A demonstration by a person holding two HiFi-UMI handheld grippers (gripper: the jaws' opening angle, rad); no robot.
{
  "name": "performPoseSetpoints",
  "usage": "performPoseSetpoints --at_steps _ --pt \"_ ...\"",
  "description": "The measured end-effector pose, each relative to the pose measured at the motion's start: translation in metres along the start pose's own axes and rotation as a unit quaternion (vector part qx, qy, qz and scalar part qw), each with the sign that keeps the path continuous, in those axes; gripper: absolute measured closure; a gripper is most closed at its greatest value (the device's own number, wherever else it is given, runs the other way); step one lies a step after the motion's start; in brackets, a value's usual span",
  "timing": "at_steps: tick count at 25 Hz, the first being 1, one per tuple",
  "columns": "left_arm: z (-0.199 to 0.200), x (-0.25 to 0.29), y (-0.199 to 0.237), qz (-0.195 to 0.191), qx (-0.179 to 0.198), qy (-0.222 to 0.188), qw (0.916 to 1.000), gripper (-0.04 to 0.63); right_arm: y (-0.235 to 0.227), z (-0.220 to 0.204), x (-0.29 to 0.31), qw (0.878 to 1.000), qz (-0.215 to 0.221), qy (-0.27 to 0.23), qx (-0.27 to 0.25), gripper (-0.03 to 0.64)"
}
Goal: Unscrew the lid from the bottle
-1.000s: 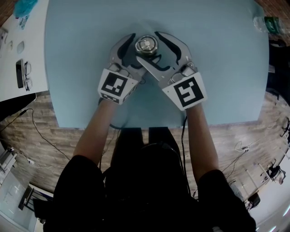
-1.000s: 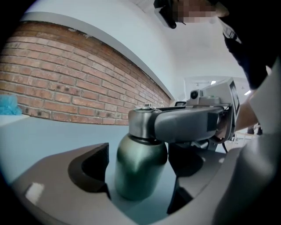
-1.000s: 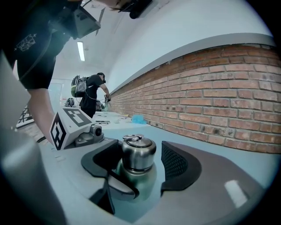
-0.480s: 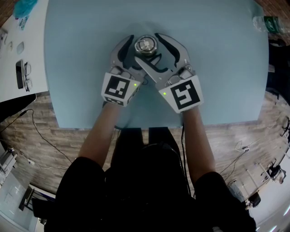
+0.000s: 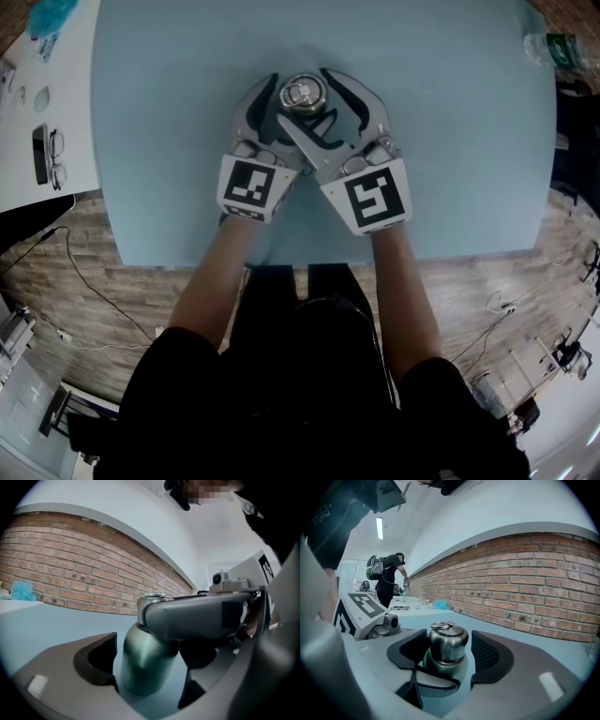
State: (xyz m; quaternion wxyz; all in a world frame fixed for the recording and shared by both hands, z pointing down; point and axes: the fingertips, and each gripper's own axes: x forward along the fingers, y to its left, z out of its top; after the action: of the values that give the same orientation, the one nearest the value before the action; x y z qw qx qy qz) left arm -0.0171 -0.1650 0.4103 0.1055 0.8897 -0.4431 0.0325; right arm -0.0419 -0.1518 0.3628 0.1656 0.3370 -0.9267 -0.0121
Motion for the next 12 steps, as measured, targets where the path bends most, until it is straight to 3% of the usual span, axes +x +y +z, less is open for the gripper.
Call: performPoseSetpoints --at_steps 12 --pt "0.0012 0.0021 -0.0002 0.008 -0.001 -0.003 1.0 0.201 0.0001 0.0019 0.0028 1.0 -0.007 0.0 0.004 0.319"
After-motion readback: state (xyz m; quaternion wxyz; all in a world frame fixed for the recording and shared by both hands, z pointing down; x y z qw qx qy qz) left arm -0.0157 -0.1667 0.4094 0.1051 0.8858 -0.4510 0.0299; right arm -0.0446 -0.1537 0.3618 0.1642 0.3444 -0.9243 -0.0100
